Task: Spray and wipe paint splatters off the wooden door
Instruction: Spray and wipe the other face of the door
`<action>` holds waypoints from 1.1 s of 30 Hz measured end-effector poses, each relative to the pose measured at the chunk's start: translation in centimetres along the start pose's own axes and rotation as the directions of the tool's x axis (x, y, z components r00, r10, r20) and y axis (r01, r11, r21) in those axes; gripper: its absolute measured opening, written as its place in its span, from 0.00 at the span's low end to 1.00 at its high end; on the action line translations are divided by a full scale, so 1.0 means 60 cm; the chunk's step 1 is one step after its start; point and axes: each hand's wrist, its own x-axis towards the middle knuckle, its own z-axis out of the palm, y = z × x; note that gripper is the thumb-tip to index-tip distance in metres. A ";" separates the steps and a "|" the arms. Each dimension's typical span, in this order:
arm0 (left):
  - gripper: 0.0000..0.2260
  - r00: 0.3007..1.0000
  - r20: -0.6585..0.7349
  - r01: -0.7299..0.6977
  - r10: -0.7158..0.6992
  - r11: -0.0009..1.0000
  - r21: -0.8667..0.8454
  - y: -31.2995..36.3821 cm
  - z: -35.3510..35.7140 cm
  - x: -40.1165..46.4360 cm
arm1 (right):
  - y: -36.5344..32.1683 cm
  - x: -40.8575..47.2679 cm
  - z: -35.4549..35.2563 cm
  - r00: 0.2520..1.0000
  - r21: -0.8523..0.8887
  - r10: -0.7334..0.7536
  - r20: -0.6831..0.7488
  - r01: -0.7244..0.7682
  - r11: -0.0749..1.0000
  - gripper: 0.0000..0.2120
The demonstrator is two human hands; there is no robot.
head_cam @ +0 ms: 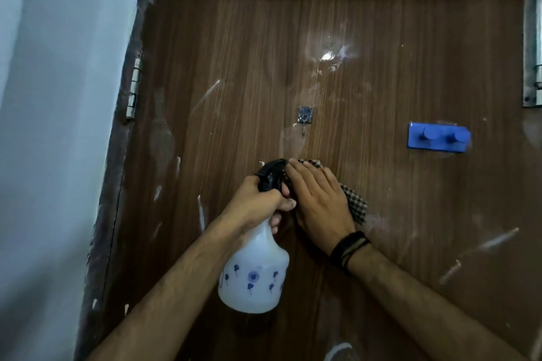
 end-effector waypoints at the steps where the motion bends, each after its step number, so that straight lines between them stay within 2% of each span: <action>1: 0.07 1.000 -0.002 -0.005 0.005 1.000 -0.015 0.006 -0.006 0.002 | 0.000 0.020 -0.002 1.000 -0.015 -0.001 -0.009 0.001 1.000 0.25; 3: 0.07 1.000 -0.005 -0.025 0.025 0.998 -0.052 0.020 -0.017 0.008 | 0.003 0.069 -0.004 0.999 -0.025 0.033 -0.040 -0.034 0.999 0.24; 6: 0.07 0.998 0.017 -0.066 0.067 0.995 -0.076 0.045 -0.028 0.018 | 0.006 0.150 -0.014 0.969 -0.034 0.198 -0.148 -0.205 0.978 0.21; 9: 0.07 0.995 0.041 -0.081 0.086 0.992 -0.096 0.060 -0.036 0.021 | -0.012 0.162 -0.011 0.938 -0.015 0.307 -0.162 -0.314 0.949 0.21; 12: 0.07 0.994 0.082 -0.068 0.076 0.993 -0.100 0.057 -0.047 0.015 | -0.046 0.098 0.000 0.942 0.018 0.320 -0.103 -0.320 0.947 0.24; 16: 0.07 0.993 0.102 -0.041 0.052 0.994 -0.105 0.038 -0.069 0.005 | -0.082 0.006 0.018 0.964 0.034 0.251 -0.088 -0.249 0.968 0.25; 20: 0.07 0.997 0.072 -0.024 0.031 0.995 -0.097 0.023 -0.089 0.006 | -0.065 0.043 0.008 0.973 -0.011 0.200 -0.117 -0.203 0.979 0.22; 25: 0.06 0.999 0.030 0.037 -0.035 0.996 -0.083 -0.013 -0.106 -0.003 | -0.038 0.156 -0.009 0.904 0.000 0.385 -0.185 -0.391 0.920 0.18; 27: 0.07 0.997 0.022 0.072 -0.070 0.994 -0.081 -0.033 -0.111 -0.009 | -0.042 0.153 -0.010 0.921 -0.049 0.360 -0.149 -0.371 0.927 0.21; 30: 0.06 0.992 0.019 0.123 -0.121 0.987 -0.104 -0.055 -0.111 -0.016 | -0.046 0.108 -0.017 0.975 -0.076 0.218 -0.034 -0.220 0.972 0.27; 33: 0.08 0.989 0.016 0.146 -0.145 0.987 -0.063 -0.070 -0.104 -0.018 | -0.050 0.076 -0.035 0.996 -0.075 0.085 0.028 -0.082 0.994 0.28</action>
